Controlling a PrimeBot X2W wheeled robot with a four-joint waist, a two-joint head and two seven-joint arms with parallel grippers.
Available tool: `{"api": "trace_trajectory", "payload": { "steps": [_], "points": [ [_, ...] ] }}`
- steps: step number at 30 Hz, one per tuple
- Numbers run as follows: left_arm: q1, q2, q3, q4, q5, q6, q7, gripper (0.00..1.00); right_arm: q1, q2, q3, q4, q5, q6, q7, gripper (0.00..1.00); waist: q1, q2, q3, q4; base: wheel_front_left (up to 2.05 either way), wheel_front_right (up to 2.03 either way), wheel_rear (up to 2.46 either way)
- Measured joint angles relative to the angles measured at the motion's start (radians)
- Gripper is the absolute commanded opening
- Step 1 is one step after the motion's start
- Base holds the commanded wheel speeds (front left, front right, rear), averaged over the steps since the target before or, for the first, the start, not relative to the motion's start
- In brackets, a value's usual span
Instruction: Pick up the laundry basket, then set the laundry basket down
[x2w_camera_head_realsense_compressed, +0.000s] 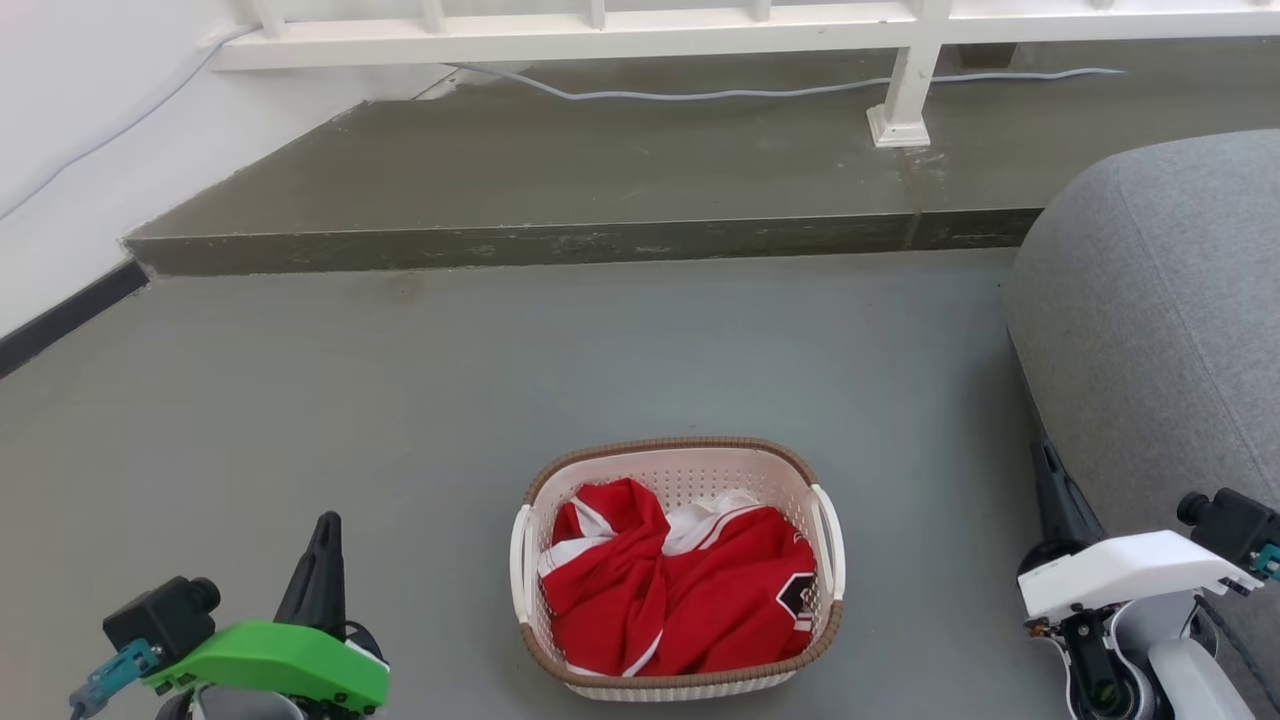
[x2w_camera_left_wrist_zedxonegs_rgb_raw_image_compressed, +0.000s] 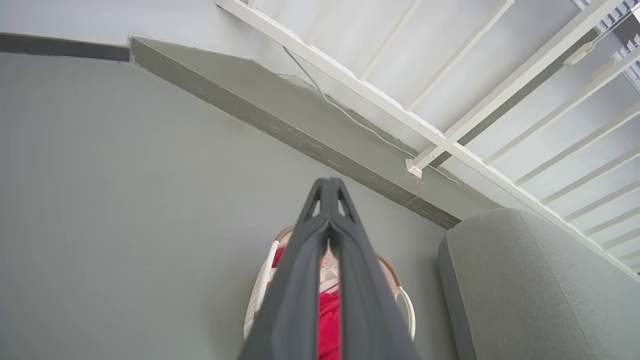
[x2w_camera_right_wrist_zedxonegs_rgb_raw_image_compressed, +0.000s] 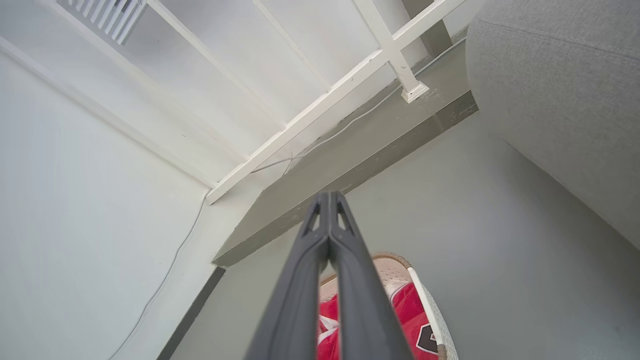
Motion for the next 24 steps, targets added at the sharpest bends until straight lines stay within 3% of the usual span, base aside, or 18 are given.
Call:
{"api": "trace_trajectory", "payload": {
  "steps": [24],
  "points": [
    [-0.019, -0.014, 0.077, 0.043, -0.314, -0.059, 0.069, 0.0, -0.022, 0.015, -0.075, 0.023, 0.315, 0.044, 0.079, 0.0, 0.0, 0.0, -0.016, 0.004, 0.0, 0.0, 0.0]
  ]
}}
